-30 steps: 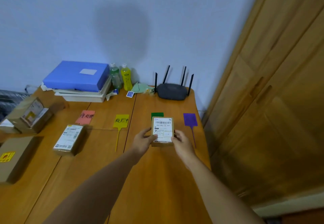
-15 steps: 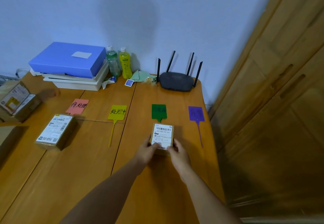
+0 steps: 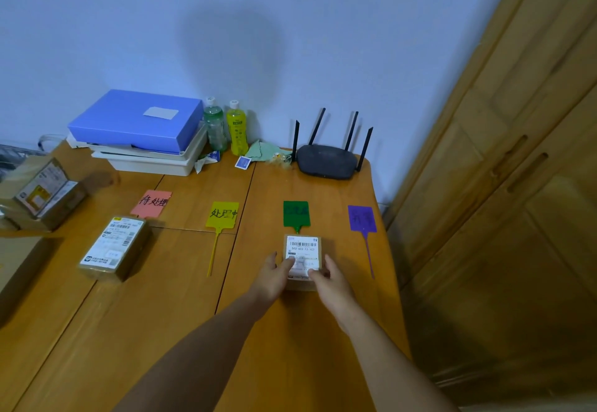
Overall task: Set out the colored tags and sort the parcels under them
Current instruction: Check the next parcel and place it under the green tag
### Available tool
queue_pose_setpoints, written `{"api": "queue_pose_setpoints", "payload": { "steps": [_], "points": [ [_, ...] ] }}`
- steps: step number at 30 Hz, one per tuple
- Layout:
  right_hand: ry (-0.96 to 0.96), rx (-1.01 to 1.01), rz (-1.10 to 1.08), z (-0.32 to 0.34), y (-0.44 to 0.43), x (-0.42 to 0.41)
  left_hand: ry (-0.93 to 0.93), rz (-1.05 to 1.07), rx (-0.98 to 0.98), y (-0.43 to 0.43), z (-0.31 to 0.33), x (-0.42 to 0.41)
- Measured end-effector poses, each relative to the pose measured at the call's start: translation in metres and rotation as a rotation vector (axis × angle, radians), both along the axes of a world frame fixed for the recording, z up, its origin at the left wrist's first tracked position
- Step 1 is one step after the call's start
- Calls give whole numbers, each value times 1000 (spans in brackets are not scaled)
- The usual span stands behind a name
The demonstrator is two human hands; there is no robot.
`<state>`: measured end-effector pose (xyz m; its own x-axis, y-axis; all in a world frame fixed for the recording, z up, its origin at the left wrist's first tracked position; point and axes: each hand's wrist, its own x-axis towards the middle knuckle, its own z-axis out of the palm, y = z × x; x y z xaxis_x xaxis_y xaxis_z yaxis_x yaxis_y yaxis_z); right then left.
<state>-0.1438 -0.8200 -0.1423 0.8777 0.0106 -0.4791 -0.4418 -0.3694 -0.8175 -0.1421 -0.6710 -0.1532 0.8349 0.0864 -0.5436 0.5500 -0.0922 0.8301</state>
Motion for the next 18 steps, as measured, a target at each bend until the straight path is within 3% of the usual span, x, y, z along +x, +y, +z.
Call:
{"api": "queue_pose_setpoints", "payload": {
  "steps": [5, 8, 13, 18],
  "points": [
    [-64, -51, -1, 53, 2, -4, -116, -30, 194, 17, 53, -3],
    [-149, -124, 45, 101, 7, -4, -207, -173, 461, 35, 97, -1],
    [-372, -464, 199, 204, 21, -2, -393, -402, 1083, 61, 200, -6],
    [-553, -742, 303, 332, 27, -18, -455, -442, 1327, 74, 330, -23]
  ]
}}
